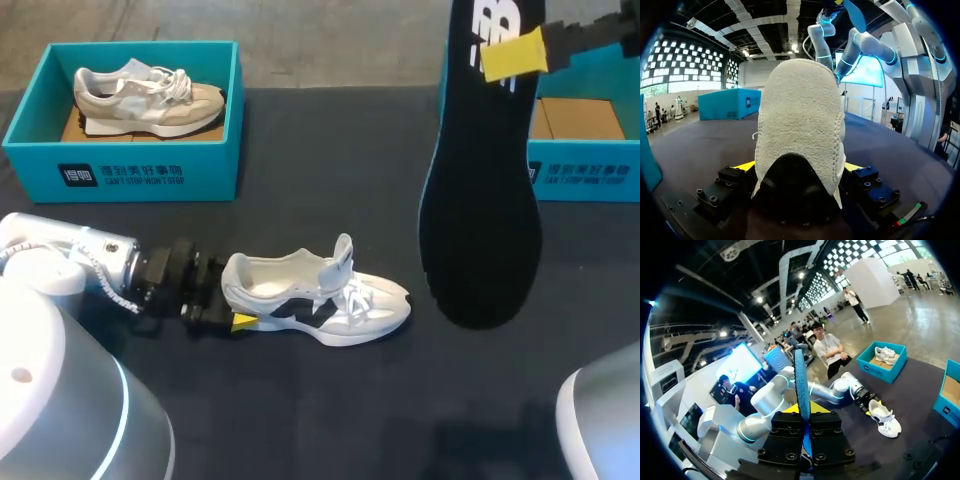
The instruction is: Take the shoe out of the shoebox, open the shoe tongue, remove and reinsert the insole, then place the shoe into the shoebox
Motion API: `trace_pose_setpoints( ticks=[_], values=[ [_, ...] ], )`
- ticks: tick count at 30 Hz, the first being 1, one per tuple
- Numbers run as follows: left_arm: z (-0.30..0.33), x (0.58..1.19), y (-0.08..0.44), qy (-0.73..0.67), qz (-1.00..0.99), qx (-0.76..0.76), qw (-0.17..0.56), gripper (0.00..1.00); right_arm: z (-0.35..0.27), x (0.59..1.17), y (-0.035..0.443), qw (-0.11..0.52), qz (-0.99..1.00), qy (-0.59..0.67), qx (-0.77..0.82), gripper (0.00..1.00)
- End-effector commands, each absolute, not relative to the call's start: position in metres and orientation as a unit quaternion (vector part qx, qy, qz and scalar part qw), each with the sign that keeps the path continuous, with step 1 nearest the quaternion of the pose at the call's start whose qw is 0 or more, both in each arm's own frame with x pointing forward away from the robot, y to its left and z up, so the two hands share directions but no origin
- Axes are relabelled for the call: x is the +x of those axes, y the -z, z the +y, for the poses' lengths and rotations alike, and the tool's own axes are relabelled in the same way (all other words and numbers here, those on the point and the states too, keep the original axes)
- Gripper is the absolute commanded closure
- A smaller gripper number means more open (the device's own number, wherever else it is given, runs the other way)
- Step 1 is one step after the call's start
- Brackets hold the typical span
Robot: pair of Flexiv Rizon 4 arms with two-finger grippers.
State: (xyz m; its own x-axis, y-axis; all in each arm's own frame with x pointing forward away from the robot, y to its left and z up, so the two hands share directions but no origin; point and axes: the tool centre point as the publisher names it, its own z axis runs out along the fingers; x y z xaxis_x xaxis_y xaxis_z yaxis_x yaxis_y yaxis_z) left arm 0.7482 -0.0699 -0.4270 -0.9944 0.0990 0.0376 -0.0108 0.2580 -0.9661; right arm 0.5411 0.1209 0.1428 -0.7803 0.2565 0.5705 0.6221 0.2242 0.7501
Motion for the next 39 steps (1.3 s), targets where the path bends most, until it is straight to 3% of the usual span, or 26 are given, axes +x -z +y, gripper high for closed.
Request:
trace_pose_setpoints(
  ticks=[1,28,39],
  values=[
    [-0.062,0.746,0.424,-0.609,-0.792,-0.022,0.049,0.00,0.122,0.543,-0.145,0.166,-0.766,0.550,-0.288,1.00],
    [-0.013,0.745,0.410,-0.567,-0.823,-0.011,0.027,0.00,0.122,0.543,-0.145,0.166,-0.766,0.550,-0.288,1.00],
    [0.012,0.733,0.384,-0.465,-0.885,-0.017,0.005,0.00,0.122,0.543,-0.145,0.166,-0.766,0.550,-0.288,1.00]
  ],
)
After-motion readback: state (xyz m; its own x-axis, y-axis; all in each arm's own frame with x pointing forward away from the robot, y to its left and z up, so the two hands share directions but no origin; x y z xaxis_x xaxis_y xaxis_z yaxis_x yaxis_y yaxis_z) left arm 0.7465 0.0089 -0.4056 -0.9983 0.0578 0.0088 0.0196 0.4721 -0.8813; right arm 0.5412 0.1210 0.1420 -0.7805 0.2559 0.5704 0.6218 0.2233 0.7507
